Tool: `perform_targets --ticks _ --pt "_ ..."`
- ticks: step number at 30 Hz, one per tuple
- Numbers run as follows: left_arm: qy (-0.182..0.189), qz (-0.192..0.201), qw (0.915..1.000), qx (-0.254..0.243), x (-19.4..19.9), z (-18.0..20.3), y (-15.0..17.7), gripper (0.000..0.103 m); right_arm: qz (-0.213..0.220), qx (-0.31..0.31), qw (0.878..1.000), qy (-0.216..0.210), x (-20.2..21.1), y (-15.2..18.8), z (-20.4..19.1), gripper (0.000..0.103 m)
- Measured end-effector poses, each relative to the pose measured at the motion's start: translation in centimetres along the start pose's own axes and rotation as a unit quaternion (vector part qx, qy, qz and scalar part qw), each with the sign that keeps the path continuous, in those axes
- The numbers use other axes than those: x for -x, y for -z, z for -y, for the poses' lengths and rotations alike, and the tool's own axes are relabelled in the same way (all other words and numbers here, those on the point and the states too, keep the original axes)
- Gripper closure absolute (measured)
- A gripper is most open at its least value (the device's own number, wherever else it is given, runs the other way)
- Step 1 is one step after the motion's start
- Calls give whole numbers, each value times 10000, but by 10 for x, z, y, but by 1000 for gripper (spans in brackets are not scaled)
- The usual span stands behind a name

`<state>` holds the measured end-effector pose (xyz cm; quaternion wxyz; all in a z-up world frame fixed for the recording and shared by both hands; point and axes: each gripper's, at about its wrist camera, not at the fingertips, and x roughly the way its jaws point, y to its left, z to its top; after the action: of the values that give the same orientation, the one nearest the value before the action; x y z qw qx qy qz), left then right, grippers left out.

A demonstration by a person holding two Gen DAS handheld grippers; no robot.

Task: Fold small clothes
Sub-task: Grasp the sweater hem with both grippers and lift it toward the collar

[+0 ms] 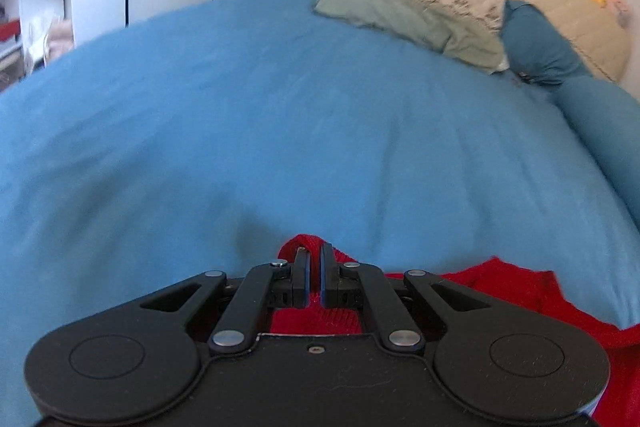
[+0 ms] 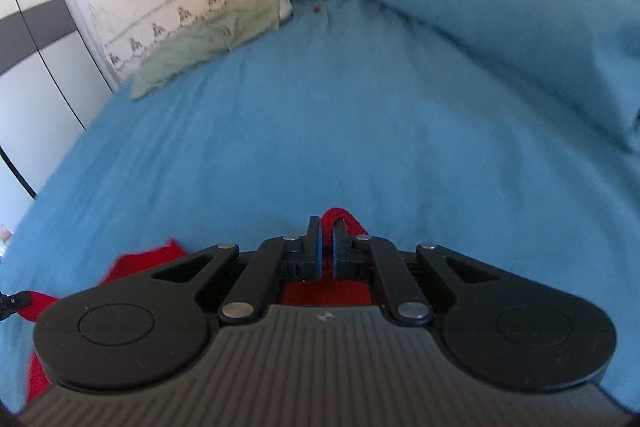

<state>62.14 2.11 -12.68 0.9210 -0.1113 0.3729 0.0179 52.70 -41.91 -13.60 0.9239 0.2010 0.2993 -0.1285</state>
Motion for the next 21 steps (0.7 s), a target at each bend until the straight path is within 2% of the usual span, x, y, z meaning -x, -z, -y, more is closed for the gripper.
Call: perform_targets --ticks 2,3,4,5,6,7,9,10,13,15,17,20,21 --pt "83 20 9999 96 -4 -4 -4 85 -44 -84 9999 -58 -11 -5 6 81" --pt "73 99 9999 82 -1 -5 -8 72 -39 -102 9999 -37 -13 -8 7 78" --pt "39 207 9998 6 5 -4 -11 38 -6 -63 10000 3 -12 -11 8 63" --pt "-60 363 9993 -95 15 -3 -13 15 27 22 10000 20 -9 -13 6 48" --pt "-215 490 9984 -196 25 -1 -15 9 106 162 9997 121 -2 -14 4 11" --pt "-392 653 9966 -329 41 -1 -14 7 266 270 9990 228 9 -10 0 0" --pt "-293 801 9942 -654 69 3 -5 7 454 697 9965 76 35 -1 -12 0" --pt "-182 782 9933 -831 85 5 6 3 452 858 9953 20 47 7 -21 0" --pt "60 398 9903 -1331 106 12 47 0 219 1062 9938 -240 79 45 -42 0" --pt "-41 146 9889 -1479 110 17 74 0 0 1147 9925 -422 90 74 -56 0" --pt "-106 -48 9902 -1395 111 13 94 0 -256 1305 9897 -526 89 100 -72 0" --pt "133 -308 9914 -1262 104 5 114 0 -468 1543 9856 -504 86 133 -85 0" --pt "49 -374 9907 -1305 97 6 118 0 -556 1581 9848 -467 81 140 -85 0"
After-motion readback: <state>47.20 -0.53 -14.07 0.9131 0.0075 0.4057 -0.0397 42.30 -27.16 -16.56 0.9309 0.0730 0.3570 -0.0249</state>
